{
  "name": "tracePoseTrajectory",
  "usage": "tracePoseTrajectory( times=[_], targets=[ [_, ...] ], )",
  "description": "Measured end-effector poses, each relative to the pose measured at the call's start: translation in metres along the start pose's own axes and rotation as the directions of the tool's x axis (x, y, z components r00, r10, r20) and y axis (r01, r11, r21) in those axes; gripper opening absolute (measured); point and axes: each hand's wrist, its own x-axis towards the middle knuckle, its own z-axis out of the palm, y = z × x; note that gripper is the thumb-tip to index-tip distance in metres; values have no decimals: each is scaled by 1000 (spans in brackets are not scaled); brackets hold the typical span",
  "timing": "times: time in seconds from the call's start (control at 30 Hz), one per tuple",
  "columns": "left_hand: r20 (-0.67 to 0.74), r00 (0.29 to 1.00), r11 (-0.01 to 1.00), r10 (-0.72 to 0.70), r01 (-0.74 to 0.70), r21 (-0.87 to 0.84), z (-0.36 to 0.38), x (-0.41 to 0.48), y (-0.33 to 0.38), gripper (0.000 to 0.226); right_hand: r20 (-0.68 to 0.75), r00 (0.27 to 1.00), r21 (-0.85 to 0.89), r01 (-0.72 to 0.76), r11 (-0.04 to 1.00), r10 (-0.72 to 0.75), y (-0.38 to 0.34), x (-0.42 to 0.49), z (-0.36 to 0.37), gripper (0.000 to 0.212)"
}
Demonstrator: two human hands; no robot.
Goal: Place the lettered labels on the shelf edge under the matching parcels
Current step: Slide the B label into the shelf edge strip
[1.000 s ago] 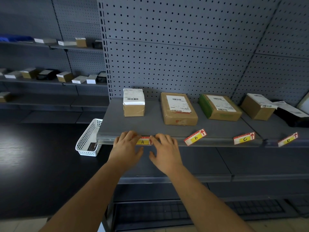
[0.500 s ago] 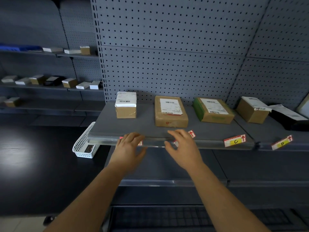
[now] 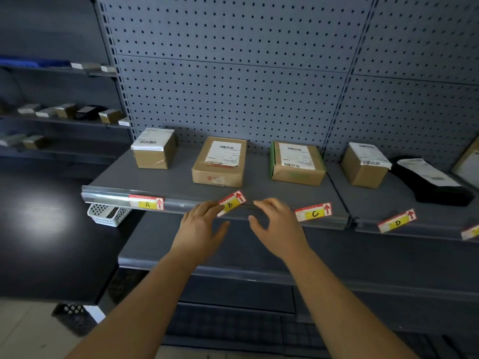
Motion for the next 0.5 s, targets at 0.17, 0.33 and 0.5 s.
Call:
tracePoseTrajectory(
  times=[0.17,0.33,0.5],
  targets=[
    [-22,999,998,-30,31,49,2,7,0,43,-29,993,-3,111,994,-111,-6,18,2,44],
    [-11,999,995,-50,50,88,4,14,-10,45,-6,986,-99,164,981,-166,-15,35,15,52],
    [6,1000,995,2,-2,103,7,20,-12,45,19,994,-162,110,981,-108,-11,36,17,49]
  ],
)
